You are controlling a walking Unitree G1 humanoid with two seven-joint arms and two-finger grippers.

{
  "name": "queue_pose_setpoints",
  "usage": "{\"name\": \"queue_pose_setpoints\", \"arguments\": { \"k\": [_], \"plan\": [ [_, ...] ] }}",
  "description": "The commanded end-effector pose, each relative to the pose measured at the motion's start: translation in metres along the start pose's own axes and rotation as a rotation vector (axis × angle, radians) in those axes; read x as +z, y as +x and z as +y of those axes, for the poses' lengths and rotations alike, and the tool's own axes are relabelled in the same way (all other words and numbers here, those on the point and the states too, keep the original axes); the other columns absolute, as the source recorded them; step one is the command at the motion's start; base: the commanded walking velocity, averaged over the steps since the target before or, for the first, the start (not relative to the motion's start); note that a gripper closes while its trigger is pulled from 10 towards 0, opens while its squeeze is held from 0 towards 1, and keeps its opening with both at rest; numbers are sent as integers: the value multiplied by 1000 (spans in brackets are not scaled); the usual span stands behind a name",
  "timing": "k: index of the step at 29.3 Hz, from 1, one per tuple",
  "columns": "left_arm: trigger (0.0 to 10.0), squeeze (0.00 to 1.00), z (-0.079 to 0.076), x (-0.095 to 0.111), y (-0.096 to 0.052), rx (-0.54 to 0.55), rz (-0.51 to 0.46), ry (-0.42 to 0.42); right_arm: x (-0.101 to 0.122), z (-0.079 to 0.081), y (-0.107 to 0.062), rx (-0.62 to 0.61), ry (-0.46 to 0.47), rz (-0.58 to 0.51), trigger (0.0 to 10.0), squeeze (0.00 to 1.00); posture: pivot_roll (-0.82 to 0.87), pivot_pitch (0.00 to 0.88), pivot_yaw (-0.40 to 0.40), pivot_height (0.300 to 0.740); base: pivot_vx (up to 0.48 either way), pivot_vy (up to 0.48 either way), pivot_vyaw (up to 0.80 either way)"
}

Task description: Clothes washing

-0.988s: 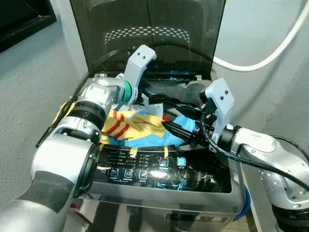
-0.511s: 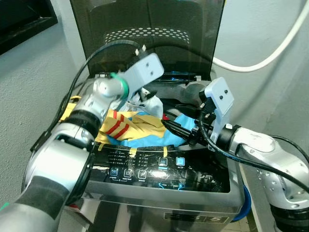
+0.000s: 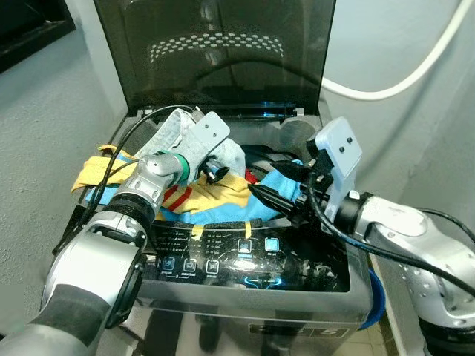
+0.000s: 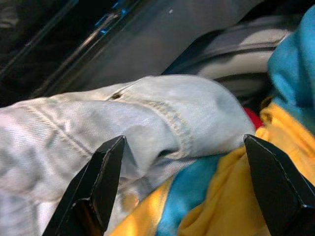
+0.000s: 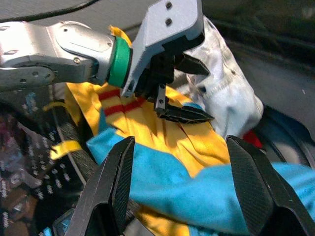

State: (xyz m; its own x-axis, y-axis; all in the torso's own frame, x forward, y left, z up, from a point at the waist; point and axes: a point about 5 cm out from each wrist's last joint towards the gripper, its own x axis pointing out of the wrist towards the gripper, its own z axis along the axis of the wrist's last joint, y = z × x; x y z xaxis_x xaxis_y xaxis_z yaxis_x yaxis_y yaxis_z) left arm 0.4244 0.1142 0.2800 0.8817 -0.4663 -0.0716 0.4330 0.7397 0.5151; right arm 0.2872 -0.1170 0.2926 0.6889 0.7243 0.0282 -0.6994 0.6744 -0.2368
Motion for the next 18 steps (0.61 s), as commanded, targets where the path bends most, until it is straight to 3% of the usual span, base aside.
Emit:
{"name": "queue_pose_setpoints", "arguments": {
  "k": [1, 4, 8, 12, 14, 18],
  "plan": [
    [10000, 0, 1, -3, -1, 0, -6, -32, 6, 4, -3, 15, -10, -11, 10000, 0, -49, 232, 110, 740, 0, 0, 0],
    [10000, 0, -2, 7, 2, 2, -90, -139, 14, 1, -3, 23, -30, -11, 10000, 0, -85, 248, 85, 740, 0, 0, 0],
    [10000, 0, -7, 6, 3, -23, -88, -174, 18, 0, -3, 21, -44, -11, 10000, 0, -101, 250, 75, 740, 0, 0, 0],
    [10000, 0, -26, -14, 6, -126, 59, -164, 24, -3, -2, 26, -64, -8, 10000, 0, -123, 245, 53, 740, 0, 0, 0],
    [10000, 0, -35, -26, 5, -193, 137, -206, 26, -4, -3, 33, -72, -5, 10000, 0, -132, 240, 38, 740, 0, 0, 0],
    [10000, 0, -38, -29, 4, -217, 158, -228, 27, -5, -4, 36, -74, -3, 10000, 0, -132, 240, 38, 740, 0, 0, 0]
  ]
}}
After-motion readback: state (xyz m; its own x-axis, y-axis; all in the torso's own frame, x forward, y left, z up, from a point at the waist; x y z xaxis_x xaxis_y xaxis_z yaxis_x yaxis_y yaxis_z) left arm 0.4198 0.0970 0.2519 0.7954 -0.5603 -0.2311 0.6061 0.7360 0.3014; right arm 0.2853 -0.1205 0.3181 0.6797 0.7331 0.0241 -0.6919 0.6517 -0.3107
